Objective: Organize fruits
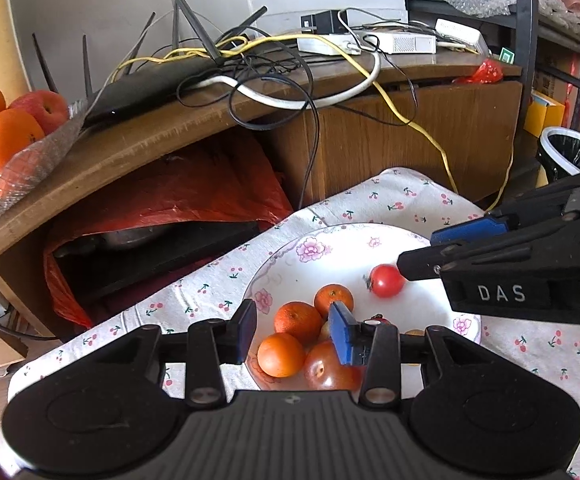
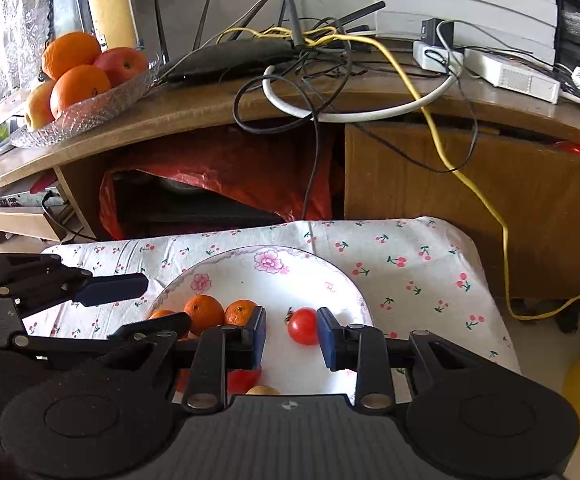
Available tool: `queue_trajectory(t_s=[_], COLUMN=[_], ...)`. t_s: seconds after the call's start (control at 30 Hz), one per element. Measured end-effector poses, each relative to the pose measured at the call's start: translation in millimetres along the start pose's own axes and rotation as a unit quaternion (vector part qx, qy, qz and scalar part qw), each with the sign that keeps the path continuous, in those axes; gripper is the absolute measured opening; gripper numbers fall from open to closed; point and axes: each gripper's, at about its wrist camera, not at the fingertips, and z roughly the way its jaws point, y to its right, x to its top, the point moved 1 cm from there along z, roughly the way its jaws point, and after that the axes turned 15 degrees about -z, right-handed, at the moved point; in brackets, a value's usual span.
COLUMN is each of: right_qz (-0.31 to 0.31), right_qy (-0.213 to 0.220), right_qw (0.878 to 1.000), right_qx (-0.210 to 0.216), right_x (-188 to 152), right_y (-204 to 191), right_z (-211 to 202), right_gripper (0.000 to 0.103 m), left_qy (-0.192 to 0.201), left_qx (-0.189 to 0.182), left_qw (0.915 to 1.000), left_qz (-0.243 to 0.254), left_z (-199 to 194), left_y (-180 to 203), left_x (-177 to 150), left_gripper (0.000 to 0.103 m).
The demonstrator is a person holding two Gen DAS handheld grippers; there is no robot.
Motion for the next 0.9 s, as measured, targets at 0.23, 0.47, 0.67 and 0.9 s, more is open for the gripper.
queue_trajectory(t_s=[0.23,0.47,0.67,0.9], right_qz=[-0.005,-0.011,-0.015,-0.013], right_qy=[-0.004,-0.011,-0.015,-0.014], right_qw=[1.0,1.0,1.0,0.999], right_qx=[-0.004,-0.01,-0.017,-0.028], right_x=[-5.7,-17.9,-30.7,-44.1], right_y=[-3.1,-10.8,-20.4,-29.4], right_z=[-12.2,-30.8,-51.0,-71.8], right_gripper=[0.025,0.026,0.027,0.033], left_qy=[0.003,0.012,0.025,0.044], left_qx=[0.007,0.021,0.04,0.063], left_qw=[0.9999,0.9994,0.9981,0.9959], left_qz=[-0.015,-0.027,-0.04,-0.049], left_z=[-14.0,-34.3,-54.7,-77.5], left_y=[-0.1,-1.1,-2.6,1.4], left_x=[-7.0,-27.5,-41.6,-49.1], left_gripper=[0.055,0.066,0.085,0.101])
